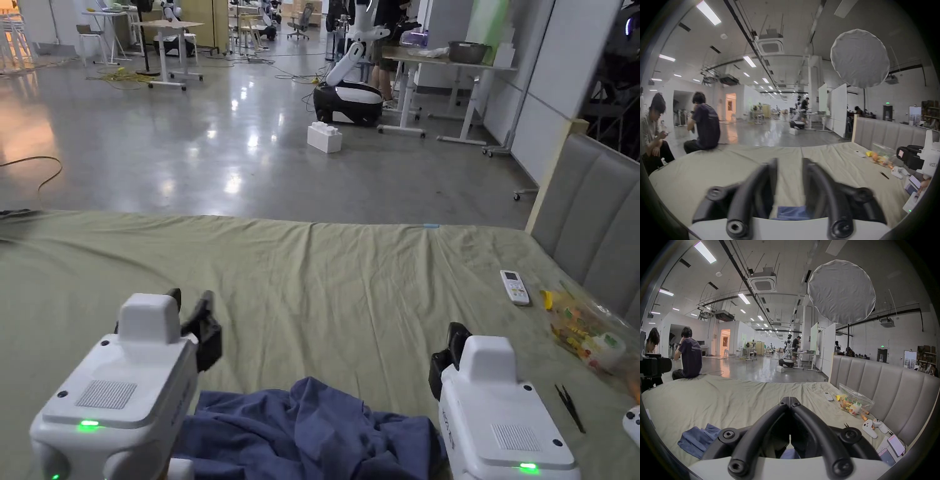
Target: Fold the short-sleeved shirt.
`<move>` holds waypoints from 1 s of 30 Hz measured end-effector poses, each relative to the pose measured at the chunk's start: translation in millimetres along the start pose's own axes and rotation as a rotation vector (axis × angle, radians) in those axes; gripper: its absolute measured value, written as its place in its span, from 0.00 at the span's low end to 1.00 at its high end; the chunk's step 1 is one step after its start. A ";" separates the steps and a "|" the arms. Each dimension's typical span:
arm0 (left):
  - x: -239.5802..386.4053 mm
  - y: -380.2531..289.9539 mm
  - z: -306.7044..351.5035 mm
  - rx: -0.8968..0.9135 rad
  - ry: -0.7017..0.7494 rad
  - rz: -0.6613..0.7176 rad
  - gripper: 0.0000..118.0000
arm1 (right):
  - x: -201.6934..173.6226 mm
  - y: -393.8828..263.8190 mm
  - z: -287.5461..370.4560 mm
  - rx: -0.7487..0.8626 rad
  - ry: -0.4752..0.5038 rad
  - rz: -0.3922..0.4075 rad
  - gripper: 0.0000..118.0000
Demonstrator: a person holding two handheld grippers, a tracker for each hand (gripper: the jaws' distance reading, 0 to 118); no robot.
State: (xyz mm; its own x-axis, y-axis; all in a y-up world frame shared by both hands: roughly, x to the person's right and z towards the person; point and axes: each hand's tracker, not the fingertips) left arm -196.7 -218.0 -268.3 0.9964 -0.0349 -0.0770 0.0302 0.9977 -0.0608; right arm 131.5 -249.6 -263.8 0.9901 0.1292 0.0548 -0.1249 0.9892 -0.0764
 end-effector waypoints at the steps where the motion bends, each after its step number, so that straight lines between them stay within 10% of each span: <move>1: -5.3 2.9 2.7 0.026 0.037 -0.013 0.10 | -1.1 1.2 -0.1 0.009 0.004 -0.002 0.00; 27: -91.6 -130.7 -38.9 -0.714 -0.136 0.071 0.00 | -2.2 -7.6 -4.4 -0.012 0.014 0.020 0.00; 30: -92.6 -156.0 -32.7 -0.838 -0.110 0.054 0.24 | -2.6 -14.6 -5.4 -0.031 0.013 0.024 0.00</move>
State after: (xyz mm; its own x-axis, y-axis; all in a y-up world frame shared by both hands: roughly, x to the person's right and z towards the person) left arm -296.2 -372.3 -284.2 0.9981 0.0612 -0.0061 -0.0430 0.6235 -0.7806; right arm 131.1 -264.8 -268.3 0.9877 0.1515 0.0393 -0.1465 0.9833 -0.1083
